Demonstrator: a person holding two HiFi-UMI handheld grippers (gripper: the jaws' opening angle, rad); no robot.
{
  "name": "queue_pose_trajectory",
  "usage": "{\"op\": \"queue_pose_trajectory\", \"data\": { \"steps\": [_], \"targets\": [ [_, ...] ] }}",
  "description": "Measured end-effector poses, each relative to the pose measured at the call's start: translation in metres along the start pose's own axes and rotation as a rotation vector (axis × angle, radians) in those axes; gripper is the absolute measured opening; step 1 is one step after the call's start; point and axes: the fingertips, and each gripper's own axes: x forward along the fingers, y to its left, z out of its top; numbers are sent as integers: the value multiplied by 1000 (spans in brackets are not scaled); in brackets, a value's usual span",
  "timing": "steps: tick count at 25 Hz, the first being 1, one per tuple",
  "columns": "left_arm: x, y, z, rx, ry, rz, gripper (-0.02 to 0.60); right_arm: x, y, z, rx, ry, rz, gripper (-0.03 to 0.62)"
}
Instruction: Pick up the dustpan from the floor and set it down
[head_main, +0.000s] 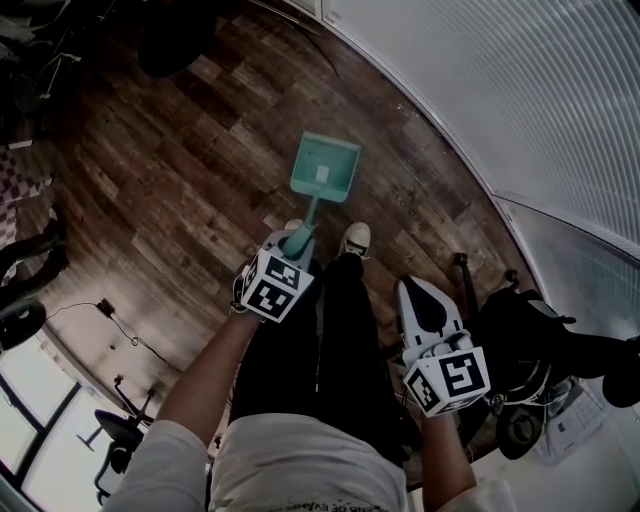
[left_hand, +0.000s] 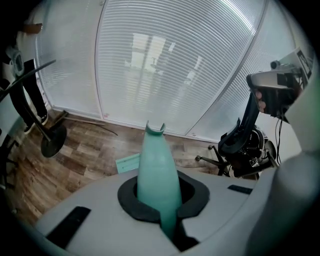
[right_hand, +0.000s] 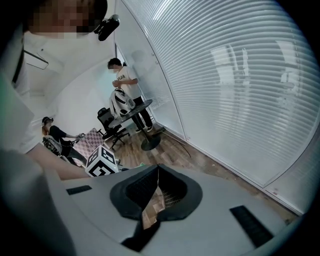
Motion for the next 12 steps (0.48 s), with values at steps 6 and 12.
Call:
{"op": "queue_pose_trajectory", "data": {
  "steps": [6, 12],
  "targets": [
    [-21, -6, 10, 14, -26, 16, 25, -8, -1, 17, -14, -22, -8, 26],
    [-54, -11, 28, 28, -55, 36, 25, -20, 3, 37, -41, -59, 5, 26]
  ]
}}
